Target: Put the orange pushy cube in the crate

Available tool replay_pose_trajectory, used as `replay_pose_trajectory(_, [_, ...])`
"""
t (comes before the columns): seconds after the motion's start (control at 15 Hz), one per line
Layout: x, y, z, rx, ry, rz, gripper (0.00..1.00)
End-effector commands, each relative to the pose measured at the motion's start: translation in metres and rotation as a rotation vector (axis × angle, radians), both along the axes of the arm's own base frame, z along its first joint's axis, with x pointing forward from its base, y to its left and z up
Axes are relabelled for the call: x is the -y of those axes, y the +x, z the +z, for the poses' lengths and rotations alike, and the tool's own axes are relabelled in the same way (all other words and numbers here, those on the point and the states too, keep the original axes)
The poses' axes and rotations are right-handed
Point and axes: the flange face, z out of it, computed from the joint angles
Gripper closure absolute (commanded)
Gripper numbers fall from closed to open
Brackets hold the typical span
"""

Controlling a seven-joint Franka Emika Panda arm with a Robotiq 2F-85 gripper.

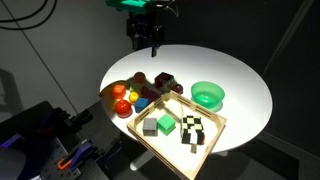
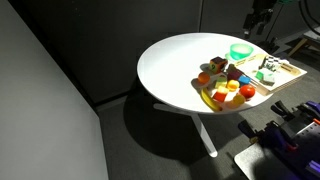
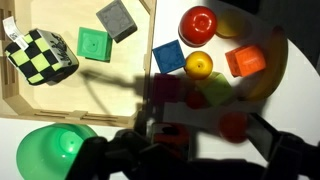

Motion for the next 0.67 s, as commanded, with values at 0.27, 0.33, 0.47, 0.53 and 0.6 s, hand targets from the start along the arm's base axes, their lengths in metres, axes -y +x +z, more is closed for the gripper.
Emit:
replay_pose_trajectory(0.27, [0.018,0.027,-0.022,-0.064,0.026,-0.020,0.00])
replay_pose_trajectory(0.33, [0.020,0.028,-0.023,-0.076,0.025,-0.026,0.00])
replay_pose_trajectory(0.47, [0.017,0.021,-0.028,-0.067,0.003,-0.023,0.00])
replay_pose_trajectory(0.53, [0.018,0.022,-0.029,-0.070,0.003,-0.024,0.00])
replay_pose_trajectory(0.6, [0.018,0.023,-0.029,-0.071,0.003,-0.024,0.00])
